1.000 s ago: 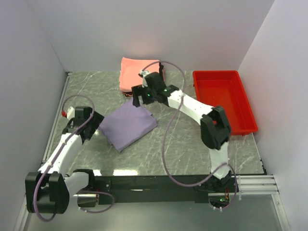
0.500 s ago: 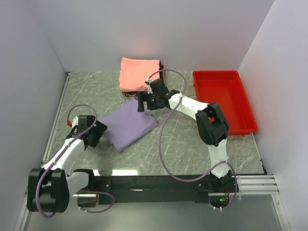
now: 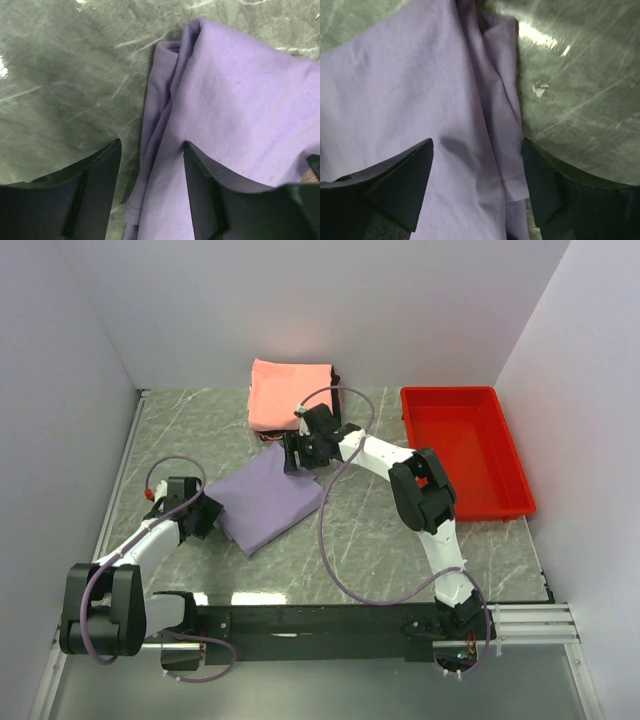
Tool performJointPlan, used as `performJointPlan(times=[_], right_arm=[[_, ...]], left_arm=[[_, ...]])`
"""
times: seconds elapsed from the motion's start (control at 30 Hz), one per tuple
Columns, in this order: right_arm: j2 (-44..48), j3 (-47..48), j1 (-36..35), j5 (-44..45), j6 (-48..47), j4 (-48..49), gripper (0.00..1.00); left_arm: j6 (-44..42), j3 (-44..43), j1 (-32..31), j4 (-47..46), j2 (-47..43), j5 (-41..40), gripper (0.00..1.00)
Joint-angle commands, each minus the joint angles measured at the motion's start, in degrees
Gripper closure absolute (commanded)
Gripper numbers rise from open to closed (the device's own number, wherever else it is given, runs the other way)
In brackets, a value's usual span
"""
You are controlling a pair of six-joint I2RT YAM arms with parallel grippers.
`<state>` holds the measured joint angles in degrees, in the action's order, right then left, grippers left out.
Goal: Fold and stack the t-shirts
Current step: Fold the tshirt, then neatly place the folded tshirt to the corner
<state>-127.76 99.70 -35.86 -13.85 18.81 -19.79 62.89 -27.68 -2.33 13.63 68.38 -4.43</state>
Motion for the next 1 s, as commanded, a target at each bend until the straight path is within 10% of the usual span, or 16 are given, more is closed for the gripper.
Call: performJointPlan(times=[0.0, 0.33, 0.57, 0.7, 0.97], right_arm=[[-2.0, 3.0, -0.1, -1.7, 0.8, -2.7, 0.23], [-5.1, 4.1, -1.7, -4.0, 0.7, -5.1, 0.43], [-5.3, 3.1, -4.5, -4.5, 0.4, -4.2, 0.76], [-3.6, 3.0, -5.3, -1.5, 0.2, -3.7, 0.94], [6.6, 1.8, -5.8, 3.8, -3.3, -1.5, 1.00]], left_arm=[[0.3, 0.2, 0.1, 0.1, 1.8, 0.9, 0.42], [-0.8, -0.4, 0.0, -1.7, 4.2, 2.0, 0.63], [-1.7, -0.7, 0.1, -2.3, 4.3, 2.8, 0.99], [-3.7, -2.5, 0.1, -1.9, 3.2, 1.8, 0.99], [-5.9, -6.4, 0.1, 2.4, -7.4, -2.1, 0.99]])
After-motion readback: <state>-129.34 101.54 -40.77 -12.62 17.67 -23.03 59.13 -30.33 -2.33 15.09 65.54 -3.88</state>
